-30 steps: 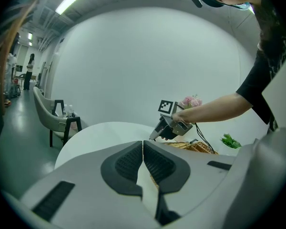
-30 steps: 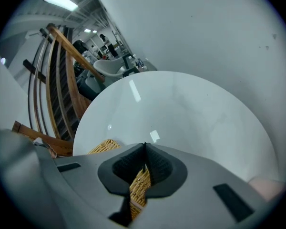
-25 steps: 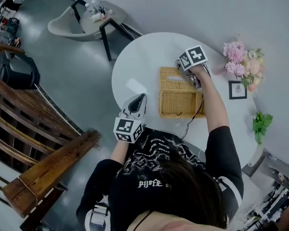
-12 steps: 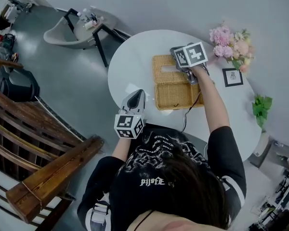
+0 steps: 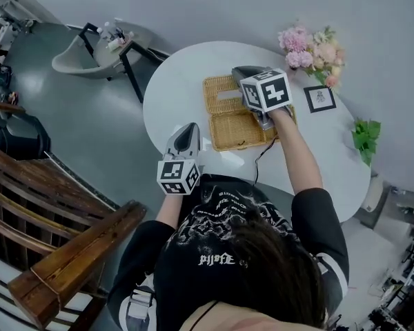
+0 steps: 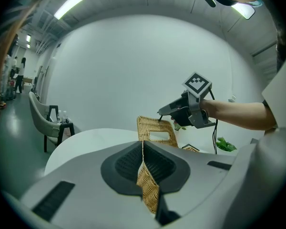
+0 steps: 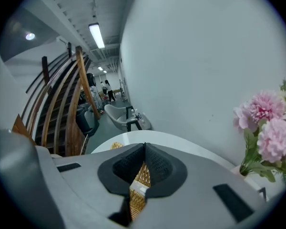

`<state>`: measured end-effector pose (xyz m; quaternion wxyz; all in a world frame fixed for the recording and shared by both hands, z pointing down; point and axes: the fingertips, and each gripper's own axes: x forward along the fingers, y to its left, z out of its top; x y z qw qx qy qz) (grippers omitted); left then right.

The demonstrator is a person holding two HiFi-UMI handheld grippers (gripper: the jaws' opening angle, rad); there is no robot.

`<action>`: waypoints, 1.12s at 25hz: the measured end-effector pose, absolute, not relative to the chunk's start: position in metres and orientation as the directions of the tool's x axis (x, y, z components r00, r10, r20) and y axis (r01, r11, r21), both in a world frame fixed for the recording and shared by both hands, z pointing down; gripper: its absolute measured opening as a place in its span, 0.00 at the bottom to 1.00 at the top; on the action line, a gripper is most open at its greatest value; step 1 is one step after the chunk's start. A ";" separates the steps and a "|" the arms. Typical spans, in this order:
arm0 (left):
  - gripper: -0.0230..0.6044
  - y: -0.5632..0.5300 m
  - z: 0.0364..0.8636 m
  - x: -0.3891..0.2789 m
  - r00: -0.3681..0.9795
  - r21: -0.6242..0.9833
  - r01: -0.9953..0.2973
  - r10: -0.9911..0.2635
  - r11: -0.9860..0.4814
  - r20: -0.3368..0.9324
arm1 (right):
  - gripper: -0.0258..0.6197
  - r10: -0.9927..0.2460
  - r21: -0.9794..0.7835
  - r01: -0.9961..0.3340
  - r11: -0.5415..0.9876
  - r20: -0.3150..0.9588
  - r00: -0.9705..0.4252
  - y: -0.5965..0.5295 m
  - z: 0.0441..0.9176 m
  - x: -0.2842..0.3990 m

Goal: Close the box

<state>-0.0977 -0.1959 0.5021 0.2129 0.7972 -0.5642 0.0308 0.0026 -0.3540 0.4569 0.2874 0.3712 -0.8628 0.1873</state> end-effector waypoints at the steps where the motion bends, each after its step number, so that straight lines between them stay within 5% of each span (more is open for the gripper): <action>1: 0.08 -0.196 0.501 -0.097 0.360 0.303 -0.913 -0.888 -0.273 0.285 | 0.10 -0.540 -0.107 -0.748 0.655 0.626 -0.563 -0.350 0.453 0.004; 28: 0.08 -0.197 0.484 -0.080 0.409 0.300 -0.893 -0.885 -0.336 0.224 | 0.10 -0.541 -0.200 -0.738 0.644 0.564 -0.624 -0.208 0.451 0.039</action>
